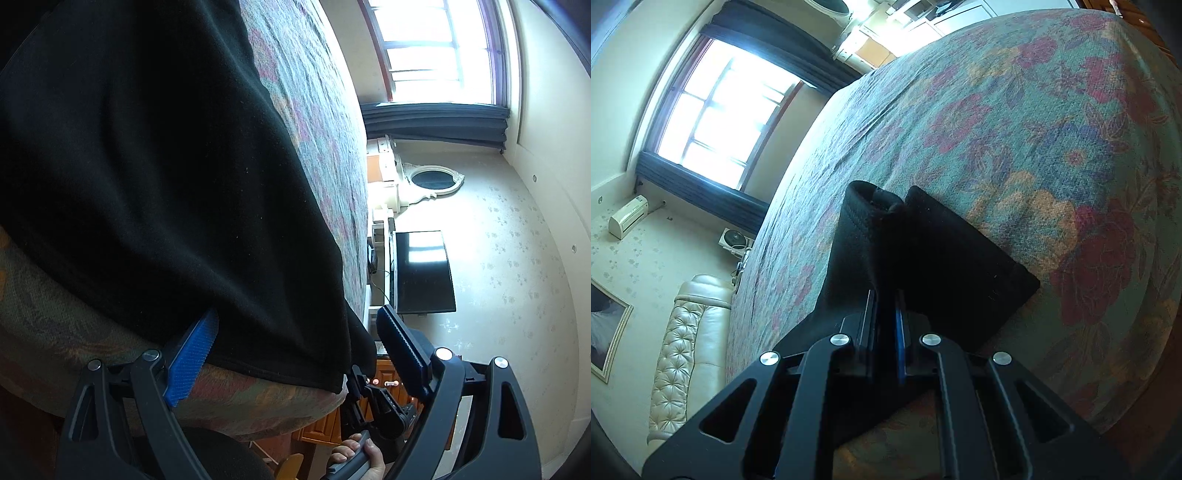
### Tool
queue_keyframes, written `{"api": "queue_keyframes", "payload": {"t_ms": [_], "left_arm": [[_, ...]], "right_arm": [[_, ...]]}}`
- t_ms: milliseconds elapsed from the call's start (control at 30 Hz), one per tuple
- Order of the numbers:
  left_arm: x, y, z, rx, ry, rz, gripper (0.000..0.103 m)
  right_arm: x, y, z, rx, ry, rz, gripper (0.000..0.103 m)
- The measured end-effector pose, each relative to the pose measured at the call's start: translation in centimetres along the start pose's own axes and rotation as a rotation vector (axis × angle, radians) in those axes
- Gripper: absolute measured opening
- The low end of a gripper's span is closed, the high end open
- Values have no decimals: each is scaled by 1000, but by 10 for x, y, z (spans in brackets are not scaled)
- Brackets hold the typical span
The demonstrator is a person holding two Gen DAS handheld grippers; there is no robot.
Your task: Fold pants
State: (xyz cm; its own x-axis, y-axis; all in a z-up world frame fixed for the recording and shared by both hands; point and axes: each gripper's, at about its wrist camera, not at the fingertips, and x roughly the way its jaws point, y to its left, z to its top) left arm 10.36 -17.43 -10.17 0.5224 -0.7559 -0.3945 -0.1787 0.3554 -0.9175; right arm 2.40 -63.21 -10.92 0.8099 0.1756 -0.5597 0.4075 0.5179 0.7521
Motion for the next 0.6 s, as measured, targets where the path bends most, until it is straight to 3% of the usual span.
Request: {"api": "queue_keyframes", "payload": {"t_ms": [267, 333, 400, 433, 467, 600], "left_arm": [[3, -6, 10, 0, -74, 33, 86], [5, -7, 12, -6, -73, 54, 76], [9, -5, 13, -5, -50, 79, 40], [10, 0, 15, -18, -38, 87, 28], [12, 5, 16, -32, -23, 103, 8], [10, 10, 14, -25, -9, 95, 6]], "right_arm": [[2, -6, -3, 14, 9, 12, 8], [3, -9, -5, 19, 11, 12, 8], [3, -14, -7, 26, 12, 11, 8], [4, -16, -8, 31, 14, 13, 8], [4, -17, -9, 33, 16, 14, 8], [2, -20, -11, 32, 9, 22, 7]]}}
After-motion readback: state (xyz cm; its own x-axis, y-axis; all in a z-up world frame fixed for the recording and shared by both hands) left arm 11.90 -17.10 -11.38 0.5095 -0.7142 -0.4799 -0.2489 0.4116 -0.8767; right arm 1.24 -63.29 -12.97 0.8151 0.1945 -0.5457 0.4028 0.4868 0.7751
